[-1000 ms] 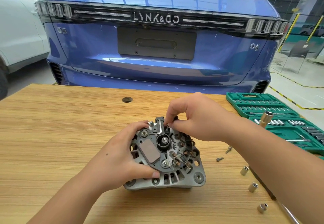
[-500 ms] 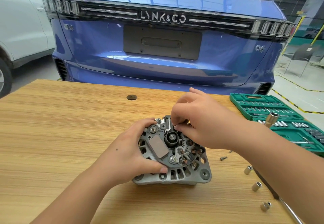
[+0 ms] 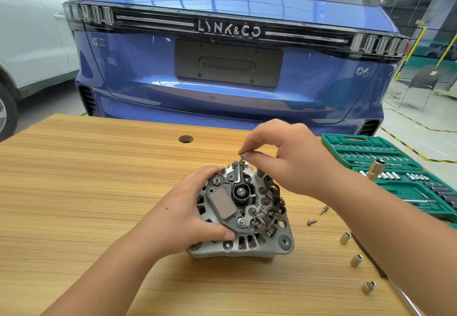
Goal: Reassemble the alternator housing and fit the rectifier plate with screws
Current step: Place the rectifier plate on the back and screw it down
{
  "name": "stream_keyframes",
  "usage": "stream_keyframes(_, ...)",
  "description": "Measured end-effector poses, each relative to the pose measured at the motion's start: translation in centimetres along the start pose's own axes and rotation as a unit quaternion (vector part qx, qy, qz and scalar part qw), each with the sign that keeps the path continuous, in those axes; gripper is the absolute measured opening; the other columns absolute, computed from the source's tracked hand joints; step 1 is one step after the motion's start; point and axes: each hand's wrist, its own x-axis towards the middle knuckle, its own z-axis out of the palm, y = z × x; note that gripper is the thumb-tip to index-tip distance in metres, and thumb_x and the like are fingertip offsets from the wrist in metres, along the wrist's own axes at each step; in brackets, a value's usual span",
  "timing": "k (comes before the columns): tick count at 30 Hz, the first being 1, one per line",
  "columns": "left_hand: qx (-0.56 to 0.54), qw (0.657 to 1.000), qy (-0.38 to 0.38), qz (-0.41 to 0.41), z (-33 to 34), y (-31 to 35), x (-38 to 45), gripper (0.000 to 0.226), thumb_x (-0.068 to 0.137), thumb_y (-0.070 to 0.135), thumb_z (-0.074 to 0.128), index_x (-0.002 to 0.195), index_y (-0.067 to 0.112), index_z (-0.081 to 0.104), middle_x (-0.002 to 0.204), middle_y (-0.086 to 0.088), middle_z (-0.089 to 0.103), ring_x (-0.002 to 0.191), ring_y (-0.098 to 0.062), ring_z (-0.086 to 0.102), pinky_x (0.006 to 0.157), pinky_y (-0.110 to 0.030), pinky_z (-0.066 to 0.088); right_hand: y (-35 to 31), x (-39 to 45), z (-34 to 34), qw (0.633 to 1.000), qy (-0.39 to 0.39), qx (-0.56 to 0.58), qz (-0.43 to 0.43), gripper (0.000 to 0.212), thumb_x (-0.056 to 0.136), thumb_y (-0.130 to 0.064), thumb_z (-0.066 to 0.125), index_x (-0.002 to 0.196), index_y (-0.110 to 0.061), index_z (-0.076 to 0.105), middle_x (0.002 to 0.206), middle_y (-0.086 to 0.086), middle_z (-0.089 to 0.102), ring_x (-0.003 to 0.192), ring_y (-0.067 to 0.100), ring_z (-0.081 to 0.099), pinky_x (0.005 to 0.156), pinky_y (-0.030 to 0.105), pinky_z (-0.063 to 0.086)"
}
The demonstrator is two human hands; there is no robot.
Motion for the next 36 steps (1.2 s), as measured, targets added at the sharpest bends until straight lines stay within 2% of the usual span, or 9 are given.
stream_keyframes(2,-0.004,1.0,-0.002,0.001,0.0,0.2,0.0,0.103,0.042,0.071,0.084,0.128,0.075,0.028,0.133,0.049,0.036,0.127,0.021,0.038,0.101,-0.017,0.038,-0.5,0.6,0.4,0.998,-0.054,-0.012,-0.005,0.01,0.091,-0.015,0.072,0.096,-0.022,0.076,0.09,-0.021,0.063,0.1,-0.001,0.054,0.077,0.01,0.038)
stream_keyframes(5,-0.009,1.0,0.001,-0.006,0.1,0.2,-0.1,0.102,0.042,0.07,0.085,0.128,0.068,0.031,0.132,0.042,0.041,0.126,0.015,0.042,0.104,-0.023,0.042,-1.2,1.4,1.1,0.989,-0.128,-0.073,-0.02,0.012,0.093,-0.018,0.068,0.098,-0.026,0.075,0.096,-0.016,0.065,0.099,-0.004,0.046,0.083,0.023,0.039)
stream_keyframes(12,-0.009,1.0,0.0,-0.007,0.1,0.2,-0.1,0.108,0.044,0.069,0.083,0.14,0.053,0.037,0.13,0.042,0.041,0.124,0.015,0.042,0.103,-0.023,0.042,-2.3,1.9,1.1,0.978,-0.154,-0.137,-0.023,0.013,0.095,-0.022,0.064,0.097,-0.031,0.072,0.102,-0.007,0.059,0.102,0.004,0.045,0.088,0.04,0.05)
stream_keyframes(16,-0.018,1.0,0.002,-0.008,0.1,0.2,-0.1,0.11,0.043,0.067,0.083,0.141,0.052,0.038,0.133,0.039,0.042,0.126,0.012,0.043,0.106,-0.026,0.042,-2.4,1.5,1.2,0.976,-0.151,-0.154,-0.017,0.013,0.095,-0.022,0.064,0.098,-0.032,0.071,0.095,-0.01,0.047,0.095,0.007,0.045,0.084,0.039,0.05)
stream_keyframes(21,-0.022,1.0,0.0,-0.006,0.1,0.1,-0.1,0.11,0.042,0.068,0.083,0.141,0.052,0.037,0.131,0.041,0.041,0.125,0.015,0.042,0.103,-0.023,0.042,-2.4,1.3,1.5,0.985,-0.131,-0.115,0.011,0.013,0.093,-0.017,0.066,0.094,-0.028,0.073,0.082,-0.018,0.056,0.08,-0.004,0.049,0.075,0.027,0.043)
stream_keyframes(26,-0.014,1.0,0.007,-0.005,0.2,0.0,-0.1,0.111,0.04,0.07,0.082,0.141,0.052,0.037,0.13,0.041,0.042,0.124,0.014,0.042,0.102,-0.023,0.042,-2.1,1.0,1.9,0.991,-0.12,-0.056,0.037,0.014,0.089,-0.012,0.069,0.083,-0.025,0.068,0.088,-0.014,0.072,0.092,0.008,0.065,0.083,0.034,0.052)
stream_keyframes(30,-0.013,1.0,0.006,0.001,0.1,-0.1,0.0,0.103,0.041,0.068,0.085,0.13,0.064,0.034,0.129,0.047,0.039,0.123,0.021,0.037,0.097,-0.015,0.038,-1.7,1.0,2.0,0.991,-0.117,-0.02,0.053,0.026,0.088,-0.009,0.071,0.074,-0.026,0.057,0.088,-0.016,0.074,0.093,0.005,0.068,0.083,0.03,0.052)
stream_keyframes(33,-0.006,1.0,0.004,0.004,0.0,-0.2,0.1,0.104,0.048,0.056,0.094,0.132,0.065,0.032,0.133,0.045,0.038,0.123,0.022,0.037,0.096,-0.011,0.034,-1.8,0.9,2.2,0.993,-0.107,-0.054,0.024,0.035,0.089,-0.009,0.069,0.07,-0.031,0.049,0.085,-0.019,0.071,0.092,0.007,0.066,0.081,0.03,0.051)
stream_keyframes(36,0.006,1.0,0.001,0.004,-0.1,-0.1,0.1,0.108,0.053,0.052,0.096,0.142,0.059,0.034,0.138,0.043,0.036,0.126,0.016,0.037,0.099,-0.015,0.033,-2.3,1.1,2.2,0.983,-0.12,-0.141,-0.01,0.032,0.09,-0.014,0.064,0.072,-0.034,0.047,0.087,-0.009,0.065,0.086,0.013,0.057,0.076,0.034,0.047)
